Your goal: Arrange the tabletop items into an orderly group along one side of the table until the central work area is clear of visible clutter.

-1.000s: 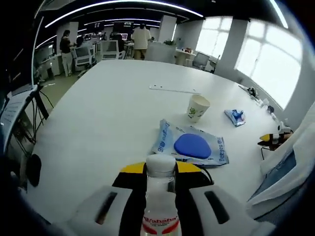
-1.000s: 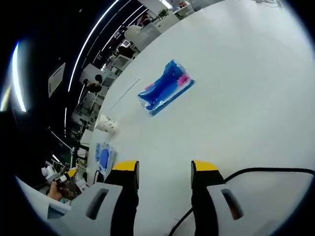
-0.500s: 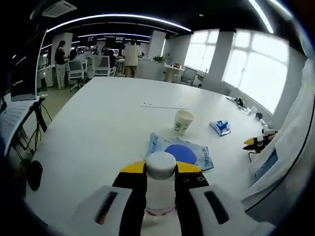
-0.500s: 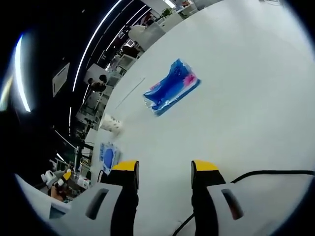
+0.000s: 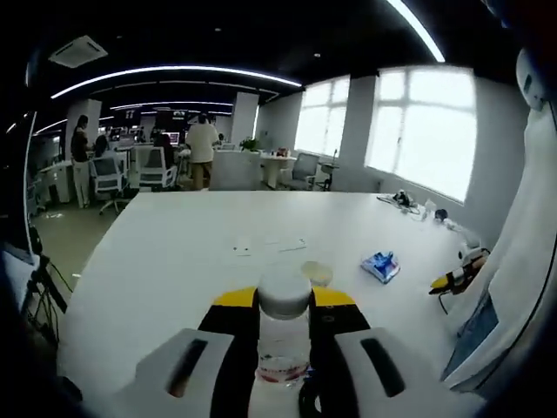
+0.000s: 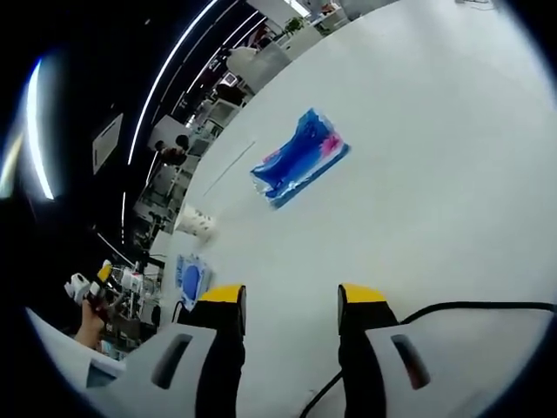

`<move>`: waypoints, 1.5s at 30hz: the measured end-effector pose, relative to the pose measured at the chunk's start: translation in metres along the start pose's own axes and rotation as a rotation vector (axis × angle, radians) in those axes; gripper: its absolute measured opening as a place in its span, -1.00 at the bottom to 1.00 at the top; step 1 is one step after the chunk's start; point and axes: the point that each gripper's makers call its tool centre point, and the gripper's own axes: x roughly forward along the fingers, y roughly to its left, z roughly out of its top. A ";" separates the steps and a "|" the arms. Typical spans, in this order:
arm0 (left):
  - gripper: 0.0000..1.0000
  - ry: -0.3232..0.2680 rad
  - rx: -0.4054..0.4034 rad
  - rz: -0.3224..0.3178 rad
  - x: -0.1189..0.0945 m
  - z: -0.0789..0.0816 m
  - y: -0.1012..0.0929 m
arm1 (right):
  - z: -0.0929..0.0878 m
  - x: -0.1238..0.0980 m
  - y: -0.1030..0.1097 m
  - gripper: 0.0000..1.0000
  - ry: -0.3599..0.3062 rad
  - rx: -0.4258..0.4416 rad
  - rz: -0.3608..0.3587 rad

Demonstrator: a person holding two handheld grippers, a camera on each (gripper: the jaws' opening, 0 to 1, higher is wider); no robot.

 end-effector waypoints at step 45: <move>-0.61 0.186 -0.056 0.134 0.155 -0.011 0.022 | 0.000 -0.002 -0.033 -0.20 -0.038 0.069 -0.043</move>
